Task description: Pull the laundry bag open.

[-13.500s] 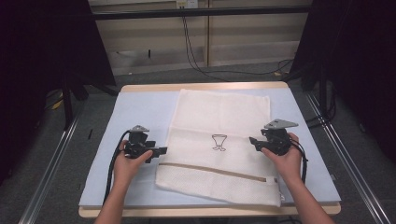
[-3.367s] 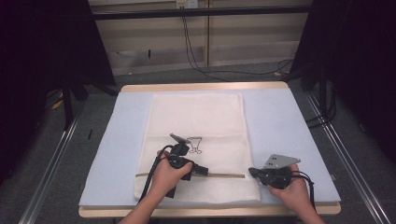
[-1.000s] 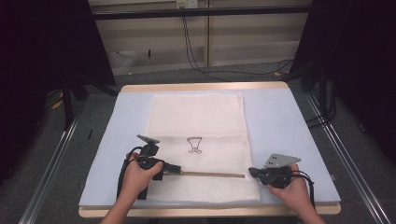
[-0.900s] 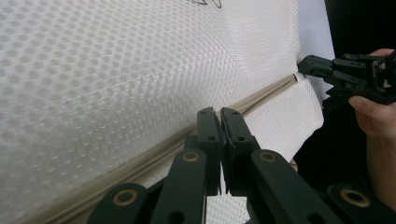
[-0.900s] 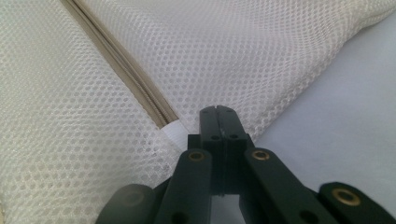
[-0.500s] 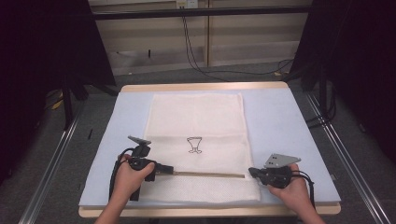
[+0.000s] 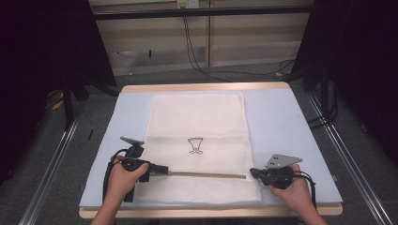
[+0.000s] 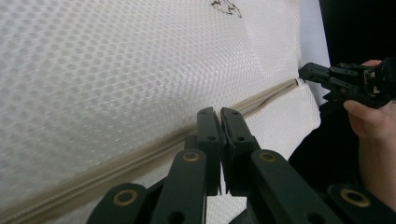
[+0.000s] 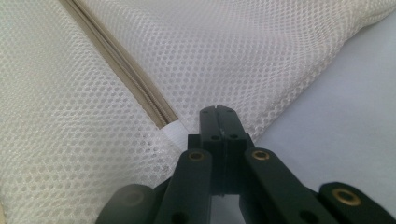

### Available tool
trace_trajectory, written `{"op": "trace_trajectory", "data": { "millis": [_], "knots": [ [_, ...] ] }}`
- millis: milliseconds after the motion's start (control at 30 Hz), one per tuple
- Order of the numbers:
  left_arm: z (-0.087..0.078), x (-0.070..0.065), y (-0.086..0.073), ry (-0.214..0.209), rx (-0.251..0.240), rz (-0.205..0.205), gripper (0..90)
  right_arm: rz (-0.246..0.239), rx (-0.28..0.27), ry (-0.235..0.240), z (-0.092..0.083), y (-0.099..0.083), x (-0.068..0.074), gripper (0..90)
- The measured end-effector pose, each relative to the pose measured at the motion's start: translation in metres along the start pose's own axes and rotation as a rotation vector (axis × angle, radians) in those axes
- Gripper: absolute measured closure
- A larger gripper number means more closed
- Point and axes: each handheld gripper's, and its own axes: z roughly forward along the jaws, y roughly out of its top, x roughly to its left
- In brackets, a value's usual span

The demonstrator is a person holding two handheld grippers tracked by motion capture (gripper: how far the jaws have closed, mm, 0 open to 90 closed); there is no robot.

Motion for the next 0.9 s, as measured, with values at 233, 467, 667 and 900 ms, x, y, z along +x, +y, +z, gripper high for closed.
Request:
{"op": "trace_trajectory", "data": {
  "millis": [233,467,667,900],
  "knots": [
    [-0.009,0.006,-0.003,0.012,-0.009,-0.010,87.5,0.000,0.001,-0.001,0.000,0.000,0.000,90.0],
    [-0.024,0.018,-0.005,0.032,-0.022,-0.029,87.4,-0.005,-0.002,0.000,0.000,0.000,0.000,90.0],
    [-0.042,0.031,-0.011,0.042,-0.041,-0.048,87.4,-0.003,-0.001,0.000,0.000,0.000,0.001,90.0],
    [-0.057,0.045,-0.018,0.047,-0.066,-0.087,87.4,-0.004,0.001,-0.001,0.000,0.000,0.000,90.0]
  ]
}}
